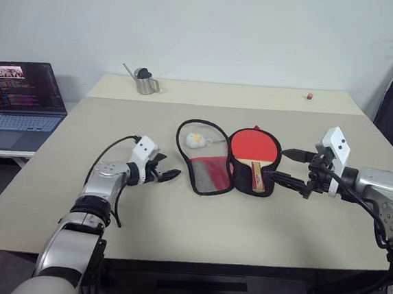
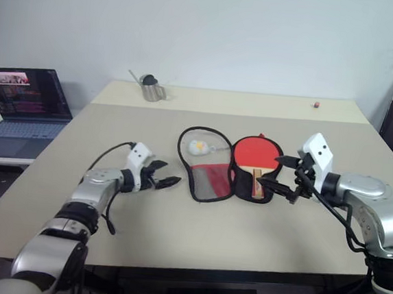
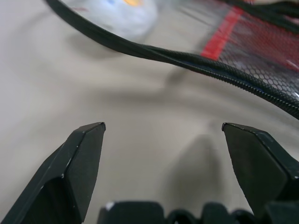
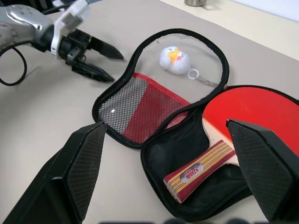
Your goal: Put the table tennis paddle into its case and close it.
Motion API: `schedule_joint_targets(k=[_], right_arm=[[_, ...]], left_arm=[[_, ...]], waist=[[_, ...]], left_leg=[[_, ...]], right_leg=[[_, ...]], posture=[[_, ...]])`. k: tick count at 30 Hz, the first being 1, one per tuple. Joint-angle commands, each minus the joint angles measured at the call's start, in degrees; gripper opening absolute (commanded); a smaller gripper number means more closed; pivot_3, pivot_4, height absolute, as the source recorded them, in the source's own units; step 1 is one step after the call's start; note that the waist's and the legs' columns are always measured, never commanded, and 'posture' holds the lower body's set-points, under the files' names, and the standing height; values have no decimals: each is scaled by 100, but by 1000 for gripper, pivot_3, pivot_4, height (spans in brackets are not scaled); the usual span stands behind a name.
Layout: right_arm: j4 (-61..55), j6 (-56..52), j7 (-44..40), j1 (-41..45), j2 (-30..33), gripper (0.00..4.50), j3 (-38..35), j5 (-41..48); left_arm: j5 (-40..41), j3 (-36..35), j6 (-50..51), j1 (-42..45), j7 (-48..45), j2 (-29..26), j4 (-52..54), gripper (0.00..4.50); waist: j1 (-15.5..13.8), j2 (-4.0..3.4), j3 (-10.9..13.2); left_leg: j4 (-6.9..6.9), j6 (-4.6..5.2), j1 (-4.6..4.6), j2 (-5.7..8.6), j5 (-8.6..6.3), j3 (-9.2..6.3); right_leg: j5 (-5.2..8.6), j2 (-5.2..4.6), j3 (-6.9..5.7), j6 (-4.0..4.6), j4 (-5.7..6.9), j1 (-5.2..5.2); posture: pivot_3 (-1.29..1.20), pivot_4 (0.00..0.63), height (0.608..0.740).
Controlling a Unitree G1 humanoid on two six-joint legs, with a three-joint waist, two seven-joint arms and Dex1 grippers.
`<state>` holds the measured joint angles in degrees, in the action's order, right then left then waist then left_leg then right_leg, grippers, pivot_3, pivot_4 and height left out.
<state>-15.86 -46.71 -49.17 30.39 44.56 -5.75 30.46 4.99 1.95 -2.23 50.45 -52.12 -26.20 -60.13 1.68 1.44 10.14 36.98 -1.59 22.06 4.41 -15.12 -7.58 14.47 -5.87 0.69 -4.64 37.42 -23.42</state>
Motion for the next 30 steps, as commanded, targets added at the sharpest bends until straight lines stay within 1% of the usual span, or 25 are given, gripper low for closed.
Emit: schedule_joint_targets(k=[1, 8, 12, 14, 18, 22, 25, 27, 30], right_arm=[[-84, 141, 95, 30, 76, 4488, -226, 9], [-153, 110, 240, -69, 148, 4488, -389, 48], [-326, 1, 356, -311, 298, 4488, -730, 99], [-405, -39, 414, -422, 360, 4488, -866, 132], [-612, -181, 579, -613, 413, 4488, -1133, 222], [-826, -317, 749, -816, 422, 4488, -1326, 302], [-933, -406, 883, -918, 423, 4488, -1437, 366], [-955, -447, 967, -941, 404, 4488, -1467, 390], [-840, -478, 1174, -864, 264, 4488, -1380, 365]], left_arm=[[-116, -18, -253, 402, -13, 192, -345, 4384], [-244, -38, -512, 975, -112, 619, -680, 4384], [-202, -49, -684, 1592, -424, 1002, -680, 4384], [-209, -47, -748, 1792, -548, 1167, -725, 4384], [-288, 0, -873, 2119, -675, 1548, -904, 4384], [-451, 43, -904, 2292, -438, 1915, -1178, 4384], [-598, 66, -926, 2316, -212, 2089, -1325, 4384], [-641, 66, -980, 2303, -256, 2135, -1329, 4384], [-576, -14, -1046, 2262, -463, 2053, -1248, 4384]], waist=[[-2, 3, 2], [2, 12, 7], [-29, 17, 10], [-36, 17, 10], [-25, 17, 10], [2, 17, 10], [10, 17, 10], [10, 17, 10], [8, 17, 10]], left_leg=[[0, 0, 1, 0, 0, 0], [2, -1, 6, 1, 0, -1], [12, -2, 29, 1, 1, -1], [23, -7, 51, 2, 4, -6], [19, -17, 53, 5, 9, 0], [16, -15, 53, 6, 9, 3], [18, -4, 51, 6, 3, 6], [20, -2, 50, 6, 2, 6], [22, -2, 50, 5, 3, 4]], right_leg=[[0, 0, -1, 0, 0, 0], [0, 0, -5, -1, -1, -2], [-1, -1, -21, -2, -3, -6], [-3, -3, -34, -4, -7, -14], [-5, -5, -33, -8, -20, -12], [-5, -4, -33, -8, -20, -12], [-5, -3, -32, -8, -17, -12], [-5, -3, -31, -8, -12, -12], [-5, -3, -31, -9, -10, -12]], posture=[[0, 150, 740], [0, 150, 740], [0, 150, 740], [0, 150, 740], [0, 150, 740], [0, 150, 740], [0, 150, 740], [0, 150, 740], [0, 150, 740]])
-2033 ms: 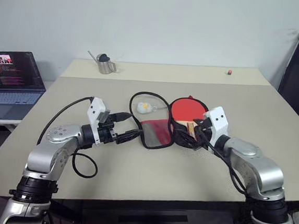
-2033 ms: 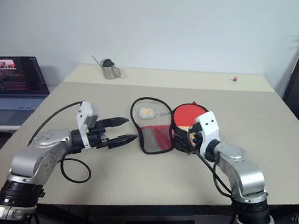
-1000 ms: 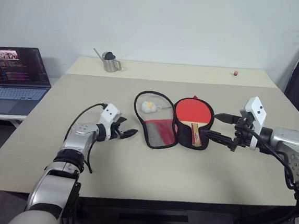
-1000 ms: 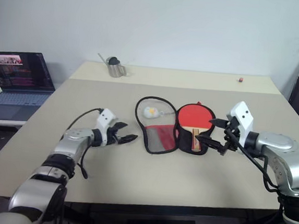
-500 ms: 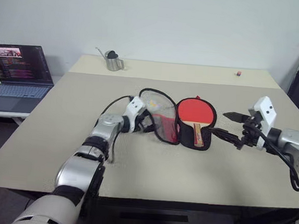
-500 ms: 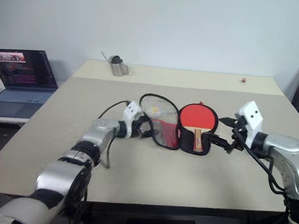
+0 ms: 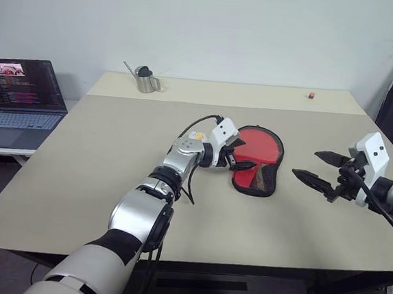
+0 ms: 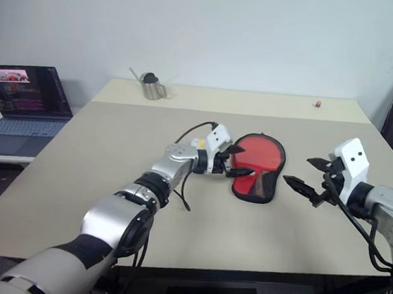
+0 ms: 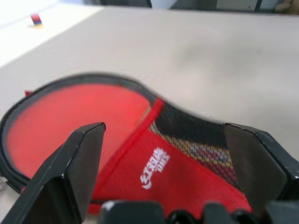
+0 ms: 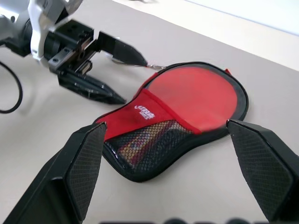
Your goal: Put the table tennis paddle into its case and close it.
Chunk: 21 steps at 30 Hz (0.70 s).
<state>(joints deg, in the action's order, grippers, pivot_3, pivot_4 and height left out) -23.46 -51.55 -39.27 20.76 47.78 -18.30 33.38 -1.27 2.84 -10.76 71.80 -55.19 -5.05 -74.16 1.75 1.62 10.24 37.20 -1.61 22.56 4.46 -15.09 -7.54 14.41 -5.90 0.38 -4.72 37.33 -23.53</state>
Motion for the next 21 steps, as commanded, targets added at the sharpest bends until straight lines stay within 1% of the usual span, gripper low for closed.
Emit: schedule_joint_targets(k=[1, 7, 11, 15, 19, 21], right_arm=[[-11, 2, 282, 153, -144, 4488, -58, 49], [892, -203, 1116, 769, -869, 4488, 374, -268], [1779, -475, 1455, 1359, -1299, 4488, 709, -462], [2764, -118, 1608, 1784, -1572, 4488, 1016, -882], [3856, 385, 1808, 2234, -1824, 4488, 1187, -1342], [4268, 557, 1826, 2407, -1946, 4488, 1233, -1484]], left_arm=[[97, -152, -206, 101, -227, -139, 193, 4384], [500, -522, -105, -223, -948, -729, 585, 4384], [753, -665, 159, -741, -1383, -1267, 1280, 4384], [1063, -778, 725, -1364, -1532, -1672, 2379, 4384], [1364, -825, 1455, -2151, -1366, -1938, 3877, 4384], [1482, -835, 1762, -2467, -1243, -2027, 4464, 4384]], waist=[[0, 0, 0], [46, -1, 0], [57, -2, -1], [52, -2, -1], [56, -2, -1], [63, -4, -2]], left_leg=[[0, -1, 0, 0, 0, 0], [-3, -4, -20, -2, 3, 1], [2, -12, -22, -5, 9, -1], [9, -15, -17, -6, 10, -1], [11, -18, -8, -7, 12, 1], [18, -20, 6, -7, 13, 3]], right_leg=[[0, 0, 0, 0, 0, 0], [0, 3, 21, 1, 20, -2], [0, 2, 35, 1, 41, -11], [0, 2, 39, 2, 46, -19], [-1, 1, 46, 2, 53, -33], [-1, 1, 52, 3, 64, -53]], posture=[[0, 150, 740], [0, 150, 740], [0, 150, 740], [0, 150, 740], [0, 150, 740], [0, 150, 740]])
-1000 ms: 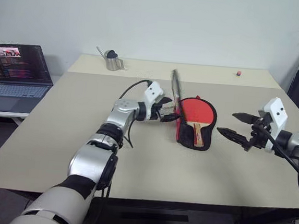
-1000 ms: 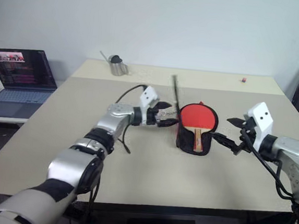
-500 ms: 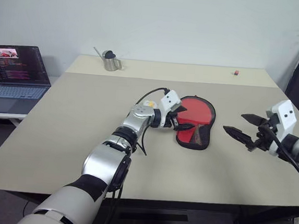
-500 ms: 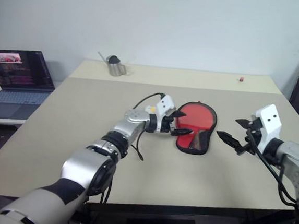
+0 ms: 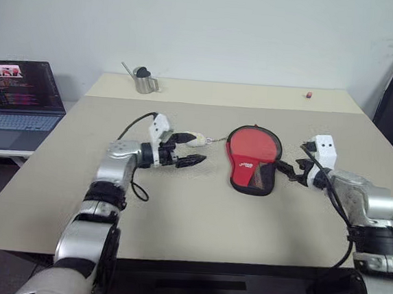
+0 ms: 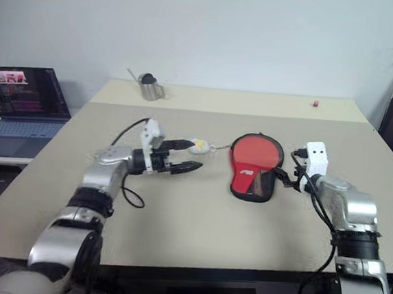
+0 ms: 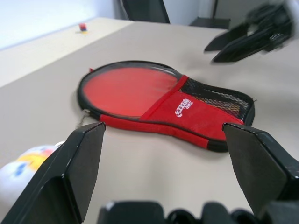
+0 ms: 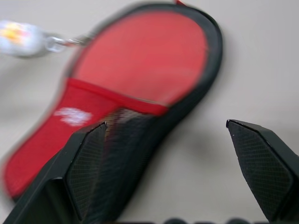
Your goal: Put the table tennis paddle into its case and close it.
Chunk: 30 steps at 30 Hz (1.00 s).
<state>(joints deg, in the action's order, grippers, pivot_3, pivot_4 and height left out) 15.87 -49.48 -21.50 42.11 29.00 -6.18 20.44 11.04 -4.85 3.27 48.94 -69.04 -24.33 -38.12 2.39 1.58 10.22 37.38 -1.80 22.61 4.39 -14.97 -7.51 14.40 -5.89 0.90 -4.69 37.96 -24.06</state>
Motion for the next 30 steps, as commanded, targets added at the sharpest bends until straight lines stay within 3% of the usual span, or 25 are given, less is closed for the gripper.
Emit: schedule_joint_targets(k=[1, 8, 27, 30], right_arm=[[542, 453, 35, 348, -132, 4488, 79, -274], [1446, 842, -185, 693, -486, 4488, 358, -602], [2571, 795, -455, 1150, -1076, 4488, 310, -727], [2683, 765, -482, 1250, -1183, 3910, 208, -681]], left_arm=[[309, -73, 504, -332, 209, -130, 1131, 4384], [535, -44, 1055, -764, 573, -220, 2005, 4384], [598, 100, 1117, -750, 764, -228, 2065, 4384], [596, 97, 1119, -743, 772, -240, 2058, 4384]], waist=[[1, -1, 0], [47, -2, -1], [167, -10, -7], [197, -10, -7]], left_leg=[[2, -2, 4, 0, 1, -2], [38, -1, 12, -1, 0, -4], [50, -3, 0, -5, 1, 3], [50, -1, -3, -10, 0, 1]], right_leg=[[0, 0, -2, 0, 2, -3], [-5, 2, -3, 6, 17, -2], [-34, 36, 8, 25, 18, 2], [-42, 56, 9, 38, 18, 2]], posture=[[0, 150, 740], [0, 150, 740], [0, 150, 740], [0, 150, 740]])
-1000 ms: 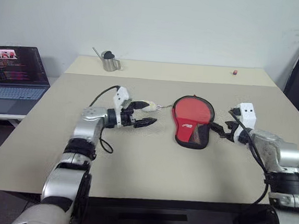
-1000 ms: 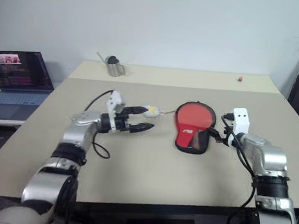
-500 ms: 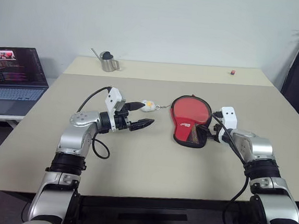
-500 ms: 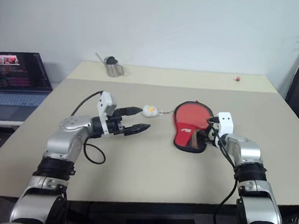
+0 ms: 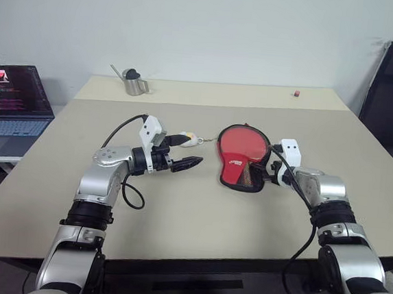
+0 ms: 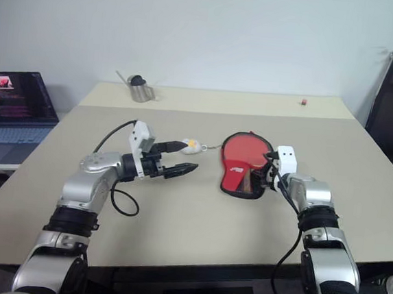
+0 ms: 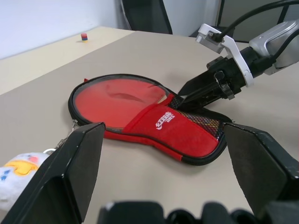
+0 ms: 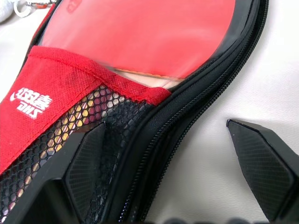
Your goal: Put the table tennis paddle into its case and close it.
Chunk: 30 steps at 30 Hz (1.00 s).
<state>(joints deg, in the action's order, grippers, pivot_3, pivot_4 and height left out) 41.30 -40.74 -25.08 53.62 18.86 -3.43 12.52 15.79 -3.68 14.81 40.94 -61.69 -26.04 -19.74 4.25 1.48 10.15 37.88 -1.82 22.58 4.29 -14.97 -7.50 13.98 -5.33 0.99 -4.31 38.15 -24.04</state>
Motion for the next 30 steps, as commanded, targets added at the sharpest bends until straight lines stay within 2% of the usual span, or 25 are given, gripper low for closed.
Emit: schedule_joint_targets(k=[1, 12, 16, 22, 30], right_arm=[[153, -125, -147, 119, -206, 3563, -82, 123], [262, -1, -123, 185, -444, 65, -110, 3], [249, 19, -93, 176, -477, 25, -141, 4], [-20, -249, -139, 66, -511, 25, -234, 120], [-1733, -1454, -313, -689, -585, 25, -46, 517]], left_arm=[[117, -18, -35, 56, 44, -68, 219, 4384], [103, -11, -73, 41, 63, -81, 194, 4384], [100, -23, -76, -29, 26, -142, 207, 4384], [182, -14, 136, -435, -352, -598, 439, 4384], [641, -36, 794, -1354, -829, -1124, 1429, 4384]], waist=[[28, 0, 0], [62, -2, -1], [65, -2, -1], [77, -4, -2], [71, -5, -2]], left_leg=[[-1, 0, -1, -3, 0, -1], [-1, -1, -6, -7, 1, -2], [-1, -1, -7, -7, 0, -2], [-4, 0, -9, -9, 0, 0], [-13, -1, -4, -22, -3, -3]], right_leg=[[-2, 5, 0, 3, 1, -1], [-8, 11, 4, 9, 6, -1], [-8, 12, 5, 9, 6, -1], [-8, 15, 9, 10, 7, -3], [-8, 14, 8, 10, -4, -7]], posture=[[0, 150, 740], [0, 150, 740], [0, 150, 740], [0, 150, 740], [0, 150, 740]])
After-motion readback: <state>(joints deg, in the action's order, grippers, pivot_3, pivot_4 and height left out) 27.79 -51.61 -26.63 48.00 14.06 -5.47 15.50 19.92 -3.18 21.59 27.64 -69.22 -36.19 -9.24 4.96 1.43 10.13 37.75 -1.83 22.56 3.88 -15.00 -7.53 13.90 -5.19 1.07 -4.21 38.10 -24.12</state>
